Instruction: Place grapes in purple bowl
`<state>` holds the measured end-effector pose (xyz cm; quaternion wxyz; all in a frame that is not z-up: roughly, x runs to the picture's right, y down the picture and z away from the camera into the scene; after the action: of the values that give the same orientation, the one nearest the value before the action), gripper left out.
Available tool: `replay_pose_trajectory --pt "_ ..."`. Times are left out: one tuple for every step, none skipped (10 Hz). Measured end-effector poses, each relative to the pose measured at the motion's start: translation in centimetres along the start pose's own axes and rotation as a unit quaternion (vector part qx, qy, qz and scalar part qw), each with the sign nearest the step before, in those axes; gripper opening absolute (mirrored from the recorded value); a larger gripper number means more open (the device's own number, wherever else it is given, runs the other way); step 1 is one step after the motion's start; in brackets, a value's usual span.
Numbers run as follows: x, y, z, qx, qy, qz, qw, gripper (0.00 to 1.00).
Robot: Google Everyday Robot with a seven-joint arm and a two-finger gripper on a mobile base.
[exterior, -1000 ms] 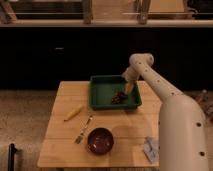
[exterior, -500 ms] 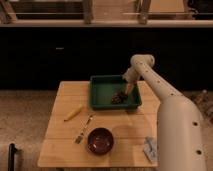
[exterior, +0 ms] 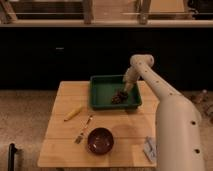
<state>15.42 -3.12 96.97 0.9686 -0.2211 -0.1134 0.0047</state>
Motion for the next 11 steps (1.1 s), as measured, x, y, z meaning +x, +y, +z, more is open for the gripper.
replay_pose_trajectory --pt "-0.2 0.5 -0.1 -0.005 0.000 -0.001 1.0000 0.59" --pt "-0.8 1.1 0.1 -0.012 0.000 -0.005 0.9999 0.68" --pt "-1.6 2.0 0.2 -0.020 -0.002 -0.010 0.9997 0.77" --pt "-1.8 2.6 0.3 -0.025 -0.002 -0.012 0.9996 0.80" --pt "-1.7 3.2 0.4 -0.031 -0.004 -0.013 0.9994 0.80" --pt "-2.1 3.7 0.6 -0.039 -0.007 -0.022 0.9990 0.80" --pt "-2.6 4.1 1.1 -0.049 -0.011 -0.034 0.9982 0.80" --pt "-3.0 4.4 1.6 -0.058 -0.015 -0.046 0.9972 0.80" --pt "-3.1 4.7 2.1 -0.067 -0.018 -0.056 0.9960 0.80" --pt "-3.2 5.0 2.8 -0.078 -0.023 -0.074 0.9939 0.80" --pt "-3.4 5.3 3.2 -0.086 -0.027 -0.087 0.9921 0.80"
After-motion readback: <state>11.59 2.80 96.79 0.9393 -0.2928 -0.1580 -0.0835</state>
